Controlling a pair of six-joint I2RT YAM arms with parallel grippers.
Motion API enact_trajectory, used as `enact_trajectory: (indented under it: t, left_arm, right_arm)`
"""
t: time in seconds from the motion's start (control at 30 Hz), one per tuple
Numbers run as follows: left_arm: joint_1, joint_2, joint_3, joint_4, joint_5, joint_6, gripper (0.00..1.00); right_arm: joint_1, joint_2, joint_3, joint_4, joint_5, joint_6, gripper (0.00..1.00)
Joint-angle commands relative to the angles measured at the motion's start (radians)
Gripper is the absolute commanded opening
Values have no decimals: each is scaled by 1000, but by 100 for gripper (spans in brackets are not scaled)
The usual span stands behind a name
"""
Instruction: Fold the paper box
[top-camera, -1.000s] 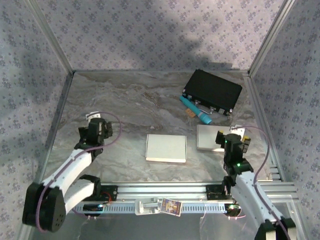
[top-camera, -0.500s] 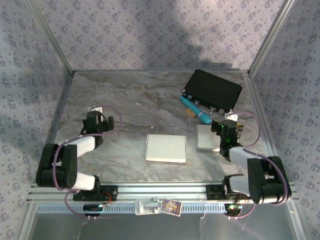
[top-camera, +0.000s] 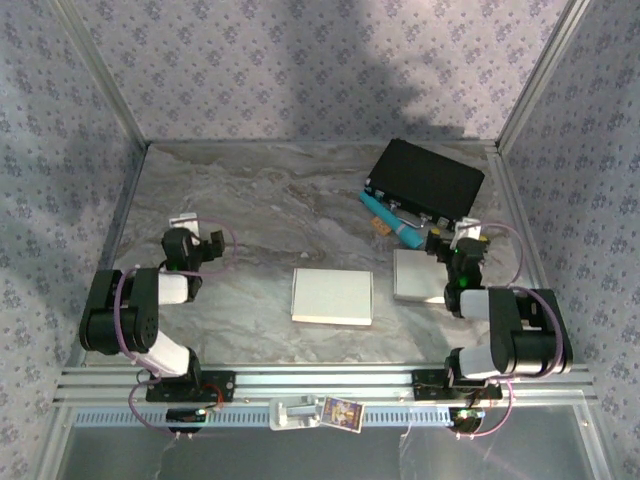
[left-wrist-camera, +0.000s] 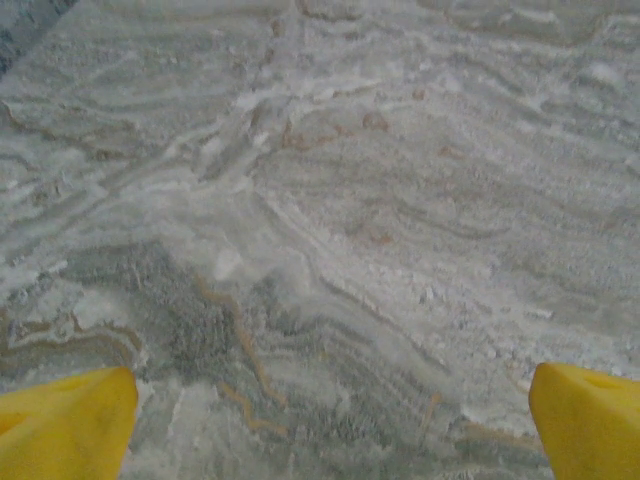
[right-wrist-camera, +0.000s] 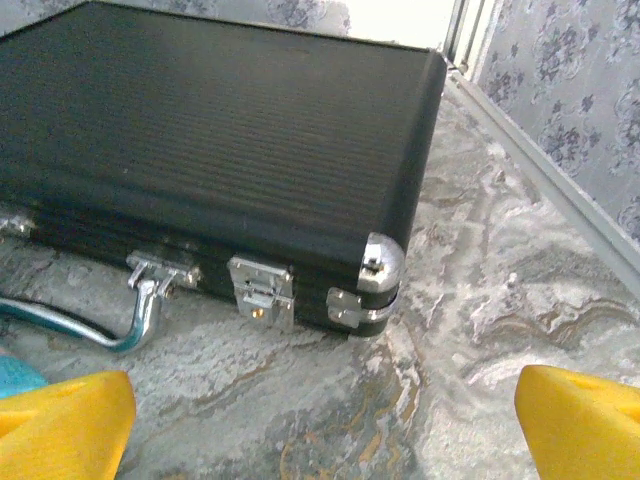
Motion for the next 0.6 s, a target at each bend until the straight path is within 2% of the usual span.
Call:
enact_trajectory:
  t: [0.0, 0.03, 0.1, 0.13, 0.27, 0.57]
  left_arm:
    - [4, 2, 14, 73, 21, 11, 100]
    - [4, 1, 16, 69, 20, 11, 100]
    - [4, 2, 16, 69, 20, 11, 100]
    - [5, 2, 16, 70, 19, 11, 100]
    - [1, 1, 15, 72, 16, 14, 100]
    - [-6, 2, 18, 66, 9, 20, 100]
  right_arm:
    - [-4, 73, -21, 161, -18, -8, 99]
    - [-4, 100, -7, 175, -19, -13, 99]
    - [-5, 78, 44, 41, -23, -10, 99]
    - [-4, 99, 52, 56, -20, -12, 99]
    - [24, 105, 131, -86, 60, -16, 99]
    - [24, 106, 123, -60, 55, -19, 99]
